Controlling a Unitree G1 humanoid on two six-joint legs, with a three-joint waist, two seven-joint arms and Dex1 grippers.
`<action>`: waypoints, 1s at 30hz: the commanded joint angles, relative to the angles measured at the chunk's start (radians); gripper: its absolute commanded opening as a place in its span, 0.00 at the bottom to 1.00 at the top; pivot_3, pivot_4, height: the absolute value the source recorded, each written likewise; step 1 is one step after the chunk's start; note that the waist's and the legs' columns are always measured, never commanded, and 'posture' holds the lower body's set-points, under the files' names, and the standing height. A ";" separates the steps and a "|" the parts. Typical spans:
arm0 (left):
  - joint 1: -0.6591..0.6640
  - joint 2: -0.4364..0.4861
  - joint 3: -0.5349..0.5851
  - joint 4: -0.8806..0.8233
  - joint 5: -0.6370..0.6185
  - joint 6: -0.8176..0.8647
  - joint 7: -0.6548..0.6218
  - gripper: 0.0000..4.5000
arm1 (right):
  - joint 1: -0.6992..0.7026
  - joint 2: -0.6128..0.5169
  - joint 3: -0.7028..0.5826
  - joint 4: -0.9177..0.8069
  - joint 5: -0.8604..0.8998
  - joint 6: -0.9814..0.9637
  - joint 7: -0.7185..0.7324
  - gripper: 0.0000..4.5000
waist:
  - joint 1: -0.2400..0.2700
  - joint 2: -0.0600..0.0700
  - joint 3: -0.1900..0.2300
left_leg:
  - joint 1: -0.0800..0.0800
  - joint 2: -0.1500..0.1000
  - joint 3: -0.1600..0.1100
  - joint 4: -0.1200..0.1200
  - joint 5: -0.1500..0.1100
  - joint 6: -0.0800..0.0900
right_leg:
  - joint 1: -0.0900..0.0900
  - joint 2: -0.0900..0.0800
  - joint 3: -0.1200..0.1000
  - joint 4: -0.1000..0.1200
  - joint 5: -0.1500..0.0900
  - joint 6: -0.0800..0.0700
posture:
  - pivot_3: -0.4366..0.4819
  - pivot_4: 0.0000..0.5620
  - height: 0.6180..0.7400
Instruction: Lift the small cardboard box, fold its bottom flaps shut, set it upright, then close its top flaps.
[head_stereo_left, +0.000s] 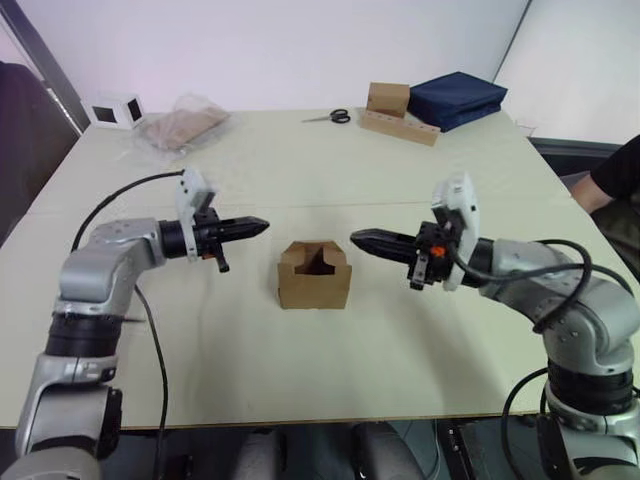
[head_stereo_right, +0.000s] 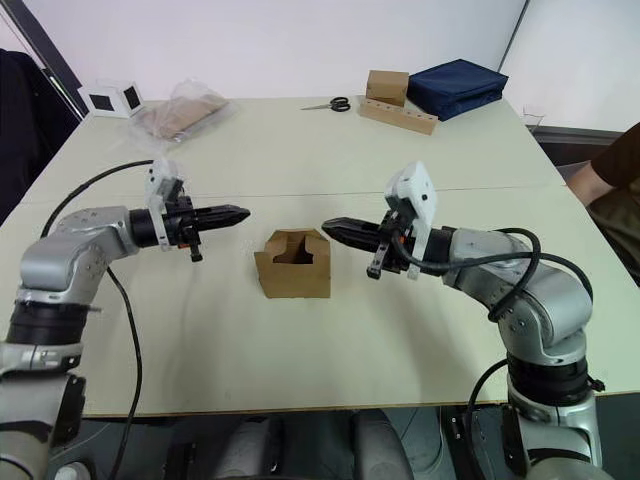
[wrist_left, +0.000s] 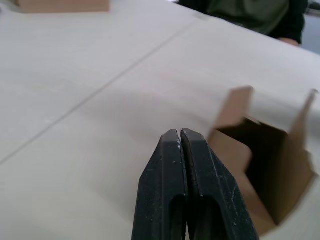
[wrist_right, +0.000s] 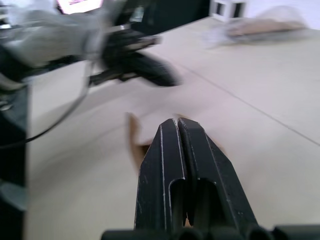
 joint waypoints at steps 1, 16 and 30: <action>-0.098 -0.032 -0.045 0.152 0.061 -0.103 -0.051 0.01 | 0.023 0.002 0.063 -0.056 0.018 0.001 -0.022 0.00 | 0.001 0.000 0.000 | 0.000 0.000 0.000 0.000 0.000 0.000 | 0.000 0.000 0.000 0.000 0.000 0.000 | 0.48 0.27 1.00; -0.318 -0.227 -0.132 0.679 0.222 -0.384 -0.240 0.01 | 0.008 0.052 0.268 0.062 -0.132 -0.113 -0.047 0.00 | -0.004 0.000 0.000 | -0.001 0.000 0.000 0.000 0.000 0.000 | -0.001 0.000 0.000 0.000 0.000 0.000 | 0.48 0.27 1.00; -0.325 -0.262 -0.112 0.707 0.245 -0.441 -0.280 0.01 | -0.008 0.097 0.294 0.132 -0.164 -0.132 -0.043 0.00 | -0.003 0.000 0.000 | -0.001 0.000 0.000 0.000 0.000 0.000 | -0.001 0.000 0.000 0.000 0.000 0.000 | 0.48 0.27 1.00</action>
